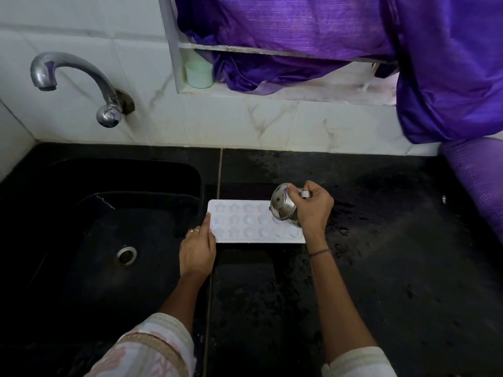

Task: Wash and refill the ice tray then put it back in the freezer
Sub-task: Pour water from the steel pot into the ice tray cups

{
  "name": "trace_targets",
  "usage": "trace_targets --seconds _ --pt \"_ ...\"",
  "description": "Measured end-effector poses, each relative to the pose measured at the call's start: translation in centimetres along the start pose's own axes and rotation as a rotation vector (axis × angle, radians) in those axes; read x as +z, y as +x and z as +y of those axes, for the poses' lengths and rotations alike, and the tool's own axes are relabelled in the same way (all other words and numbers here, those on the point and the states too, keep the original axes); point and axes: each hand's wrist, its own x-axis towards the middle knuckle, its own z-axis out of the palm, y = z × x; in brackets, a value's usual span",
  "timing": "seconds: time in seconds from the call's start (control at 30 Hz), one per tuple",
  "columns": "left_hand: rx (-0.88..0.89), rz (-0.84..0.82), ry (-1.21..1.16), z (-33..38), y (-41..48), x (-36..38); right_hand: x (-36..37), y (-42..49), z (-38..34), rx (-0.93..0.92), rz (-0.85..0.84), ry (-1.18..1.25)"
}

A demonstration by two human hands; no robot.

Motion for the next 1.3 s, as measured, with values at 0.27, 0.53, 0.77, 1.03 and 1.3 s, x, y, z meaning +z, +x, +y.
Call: trace_targets --seconds 0.27,0.53,0.77,1.03,1.3 --pt "0.009 0.004 0.000 -0.1 0.0 0.0 0.1 0.2 0.5 -0.023 0.003 0.000" --pt "0.004 -0.001 -0.001 0.0 0.0 0.0 -0.4 0.2 -0.1 0.039 0.035 0.043" --pt "-0.001 -0.004 0.000 -0.1 -0.1 0.0 -0.7 0.1 -0.3 0.170 0.077 0.178" --pt "-0.001 -0.004 0.000 -0.1 -0.1 0.1 -0.3 0.0 -0.5 0.197 0.076 0.242" --pt "-0.002 -0.011 0.007 -0.1 0.0 0.0 0.8 -0.8 -1.3 0.140 0.028 0.184"
